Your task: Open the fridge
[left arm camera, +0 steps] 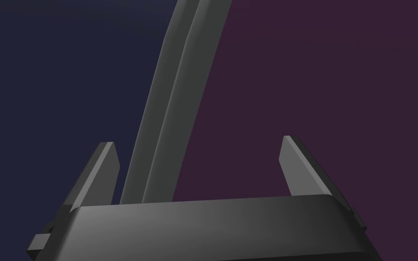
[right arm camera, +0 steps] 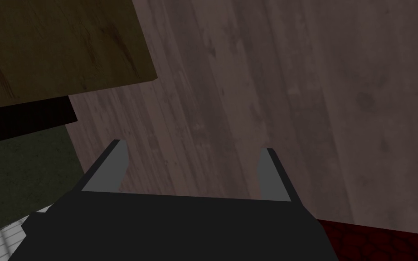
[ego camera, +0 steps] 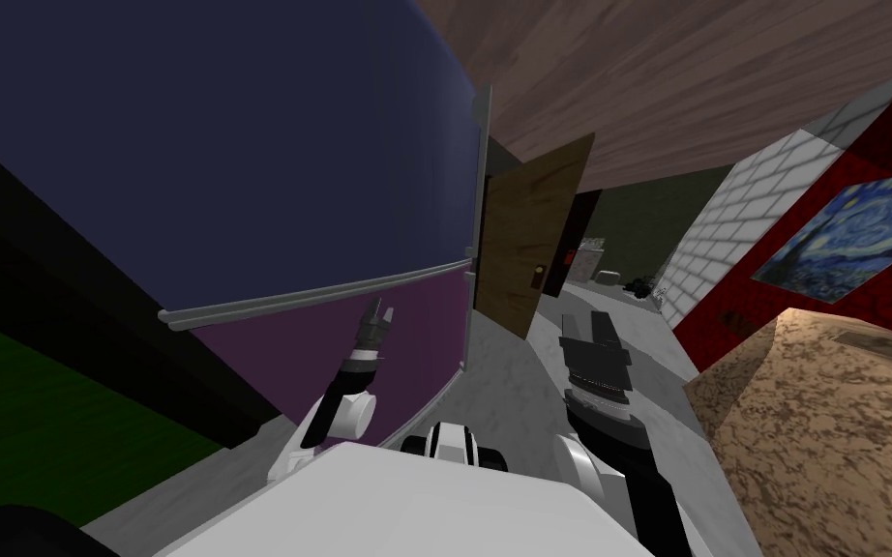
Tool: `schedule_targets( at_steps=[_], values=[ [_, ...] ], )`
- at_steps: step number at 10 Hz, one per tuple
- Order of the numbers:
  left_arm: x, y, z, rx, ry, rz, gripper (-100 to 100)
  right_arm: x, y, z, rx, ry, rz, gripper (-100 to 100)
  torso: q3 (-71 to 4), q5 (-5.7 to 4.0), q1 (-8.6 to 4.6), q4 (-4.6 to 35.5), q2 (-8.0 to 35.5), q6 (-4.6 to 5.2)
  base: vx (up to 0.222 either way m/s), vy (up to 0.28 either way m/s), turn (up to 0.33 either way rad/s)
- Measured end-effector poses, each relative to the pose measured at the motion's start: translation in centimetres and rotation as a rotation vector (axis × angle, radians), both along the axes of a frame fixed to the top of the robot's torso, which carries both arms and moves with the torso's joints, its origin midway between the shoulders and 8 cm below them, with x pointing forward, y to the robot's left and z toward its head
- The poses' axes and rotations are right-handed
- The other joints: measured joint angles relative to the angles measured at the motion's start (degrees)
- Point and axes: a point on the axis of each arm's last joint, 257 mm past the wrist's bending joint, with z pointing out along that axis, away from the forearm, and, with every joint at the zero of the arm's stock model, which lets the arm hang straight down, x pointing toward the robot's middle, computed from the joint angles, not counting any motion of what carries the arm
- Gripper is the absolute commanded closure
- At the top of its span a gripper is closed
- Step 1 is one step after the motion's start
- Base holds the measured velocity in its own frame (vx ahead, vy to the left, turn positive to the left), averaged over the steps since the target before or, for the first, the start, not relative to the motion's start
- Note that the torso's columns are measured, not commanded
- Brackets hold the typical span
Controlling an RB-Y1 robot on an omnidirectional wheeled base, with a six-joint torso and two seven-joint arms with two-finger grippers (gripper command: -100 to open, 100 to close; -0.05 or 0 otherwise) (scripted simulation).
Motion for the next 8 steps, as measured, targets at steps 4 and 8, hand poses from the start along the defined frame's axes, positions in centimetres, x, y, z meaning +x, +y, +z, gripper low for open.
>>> schedule_targets(
  at_steps=[4, 8],
  values=[
    [2.6, -0.4, 0.7, 0.009, -0.006, -0.038, -100, 0.0, 0.0, 0.0, 0.0, 0.0, 0.0, 0, 0.04, 0.01, 0.03, 0.02, 0.07, 0.0, -0.034, -0.006, -0.002],
    [5.3, -0.8, 1.1, 0.003, 0.001, -0.07, -100, 0.0, 0.0, 0.0, 0.0, 0.0, 0.0, 0, -0.05, -0.01, 0.0, -0.01, -0.06, 0.01, -0.041, -0.012, -0.004]
  ],
)
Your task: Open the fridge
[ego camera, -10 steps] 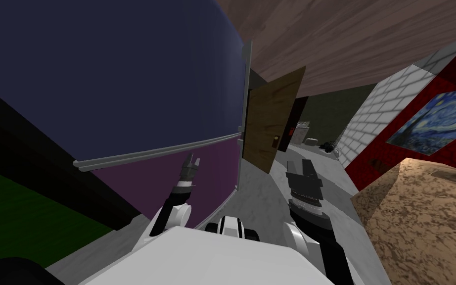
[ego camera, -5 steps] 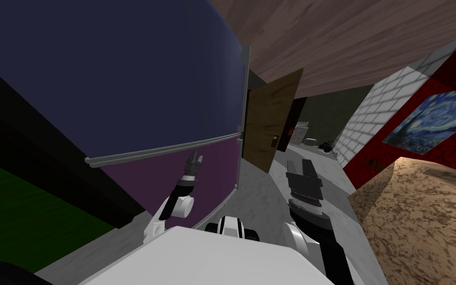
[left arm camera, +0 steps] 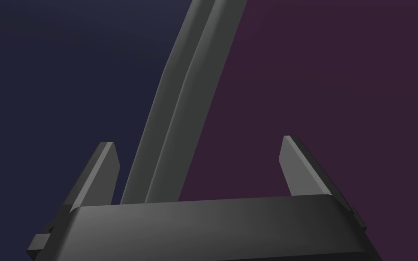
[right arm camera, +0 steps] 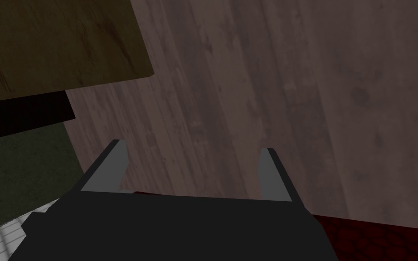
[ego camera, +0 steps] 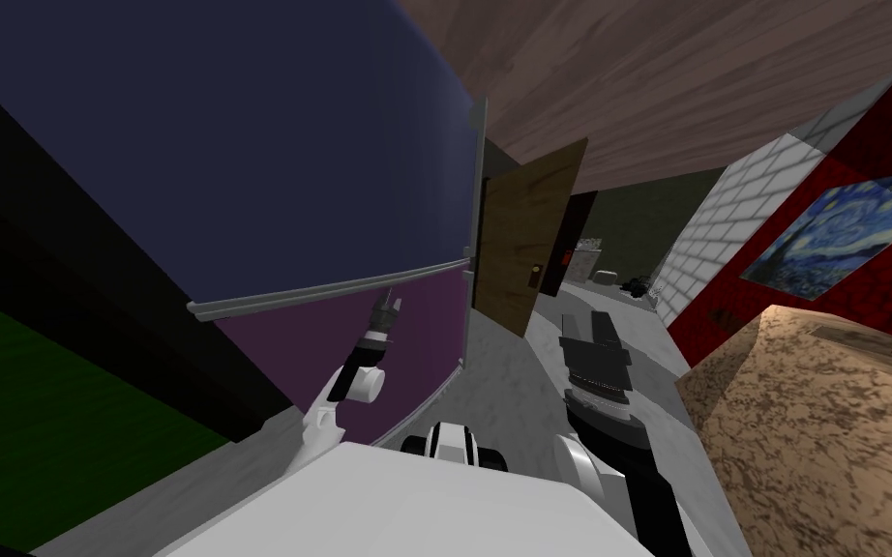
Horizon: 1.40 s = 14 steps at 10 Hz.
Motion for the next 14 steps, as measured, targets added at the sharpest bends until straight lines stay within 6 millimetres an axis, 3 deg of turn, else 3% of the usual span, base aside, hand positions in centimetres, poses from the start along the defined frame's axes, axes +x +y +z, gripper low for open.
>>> schedule_targets(
  at_steps=[9, 14],
  values=[
    [6.7, -0.7, 2.0, -0.044, 0.015, -0.061, -100, 0.0, 0.0, 0.0, 0.0, 0.0, 0.0, 0, -0.37, -0.01, 0.03, -0.14, -0.53, 0.18, -0.038, -0.014, -0.004],
    [9.5, -1.7, 4.3, -0.069, 0.009, -0.093, -100, 0.0, 0.0, 0.0, 0.0, 0.0, 0.0, 0, -0.26, -0.02, 0.07, -0.04, -0.36, 0.07, -0.021, -0.016, 0.0]
  ],
)
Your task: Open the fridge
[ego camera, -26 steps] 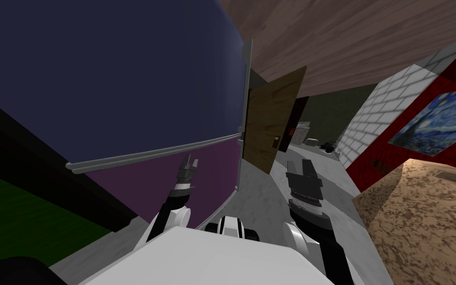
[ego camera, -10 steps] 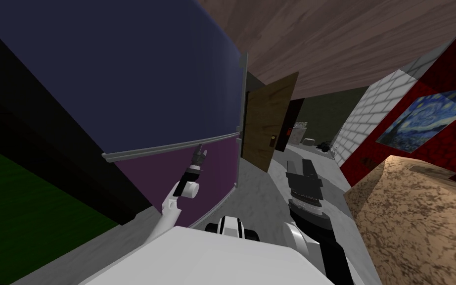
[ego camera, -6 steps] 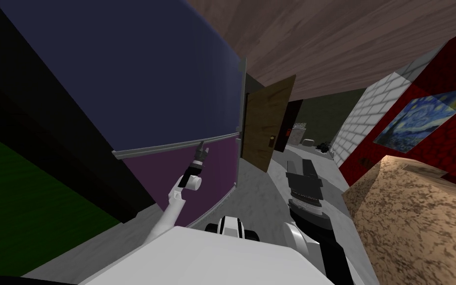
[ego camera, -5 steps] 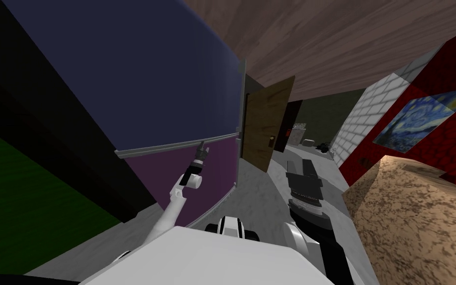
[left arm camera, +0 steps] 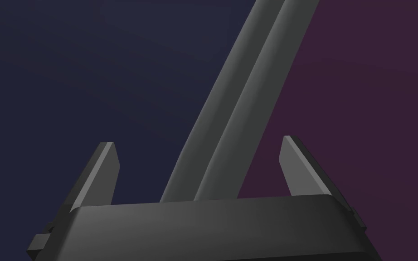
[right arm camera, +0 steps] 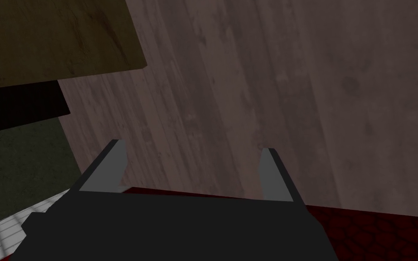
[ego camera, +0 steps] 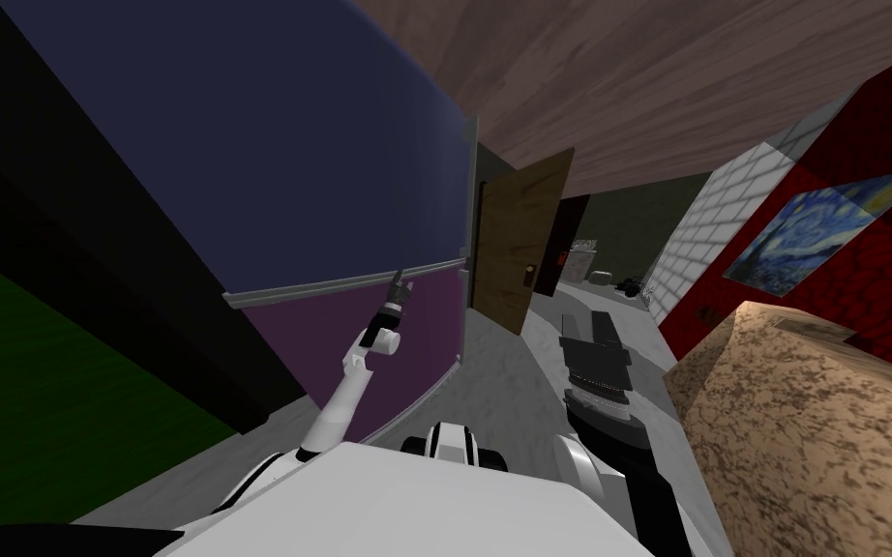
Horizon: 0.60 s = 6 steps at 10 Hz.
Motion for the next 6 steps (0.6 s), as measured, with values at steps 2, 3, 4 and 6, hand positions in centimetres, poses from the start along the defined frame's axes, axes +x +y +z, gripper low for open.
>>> schedule_targets(
  at_steps=[2, 3, 4, 6],
  values=[
    [1.6, -0.1, 0.3, -0.017, 0.019, -0.012, -100, 0.0, 0.0, 0.0, 0.0, 0.0, 0.0, 0, -0.14, -0.03, -0.04, -0.03, -0.18, 0.06, -0.023, -0.016, -0.01],
    [1.9, -0.2, 0.7, -0.019, 0.015, -0.016, -100, 0.0, 0.0, 0.0, 0.0, 0.0, 0.0, 0, -0.11, -0.04, -0.03, 0.02, -0.15, 0.06, -0.028, -0.03, 0.018],
    [2.8, -0.3, 0.5, -0.03, 0.03, -0.022, -100, 0.0, 0.0, 0.0, 0.0, 0.0, 0.0, 0, -0.24, -0.07, -0.1, -0.03, -0.3, 0.19, -0.017, -0.025, -0.029],
    [3.7, -0.8, 1.4, -0.039, 0.031, -0.032, -100, 0.0, 0.0, 0.0, 0.0, 0.0, 0.0, 0, -0.19, -0.11, -0.1, 0.08, -0.23, 0.18, -0.024, -0.016, 0.01]
  ],
)
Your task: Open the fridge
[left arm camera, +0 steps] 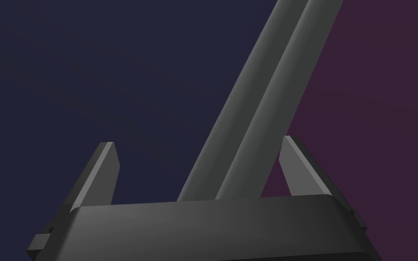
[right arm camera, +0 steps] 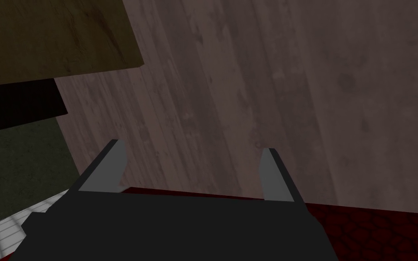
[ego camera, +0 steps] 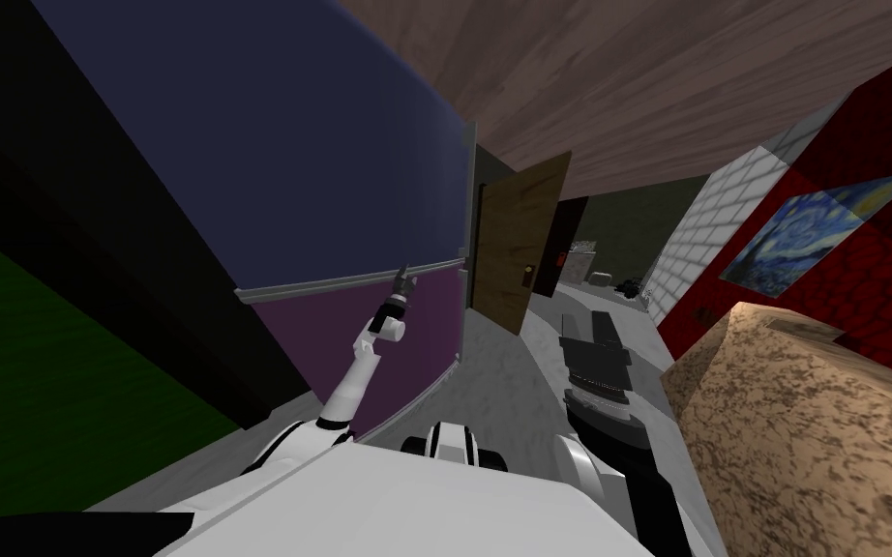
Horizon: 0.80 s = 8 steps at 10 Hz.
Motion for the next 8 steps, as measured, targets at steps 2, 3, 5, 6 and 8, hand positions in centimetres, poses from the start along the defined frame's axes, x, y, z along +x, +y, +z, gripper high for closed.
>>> schedule_targets(
  at_steps=[2, 3, 5, 6, 8],
  values=[
    [1.5, 0.0, -0.1, -0.019, 0.031, -0.01, -100, 0.0, 0.0, 0.0, 0.0, 0.0, 0.0, 0, -0.17, -0.11, -0.15, 0.08, -0.21, 0.13, -0.029, -0.019, 0.01],
    [1.7, -0.2, 0.2, -0.021, 0.032, -0.014, -100, 0.0, 0.0, 0.0, 0.0, 0.0, 0.0, 0, -0.14, -0.18, -0.24, 0.2, -0.18, 0.19, 0.0, 0.0, 0.0],
    [1.9, -0.5, 0.3, -0.022, 0.033, -0.017, -100, 0.0, 0.0, 0.0, 0.0, 0.0, 0.0, 0, -0.19, -0.25, -0.31, 0.29, -0.21, 0.25, -0.016, -0.007, -0.008],
    [2.5, -0.4, 0.0, -0.032, 0.05, -0.02, -100, 0.0, 0.0, 0.0, 0.0, 0.0, 0.0, 0, -0.22, -0.2, -0.37, 0.12, -0.28, 0.23, -0.02, -0.038, 0.011],
    [3.4, -0.4, 0.1, -0.042, 0.069, -0.025, -100, 0.0, 0.0, 0.0, 0.0, 0.0, 0.0, 0, -0.33, -0.32, -0.43, 0.3, -0.41, 0.43, -0.019, -0.01, 0.017]
  ],
)
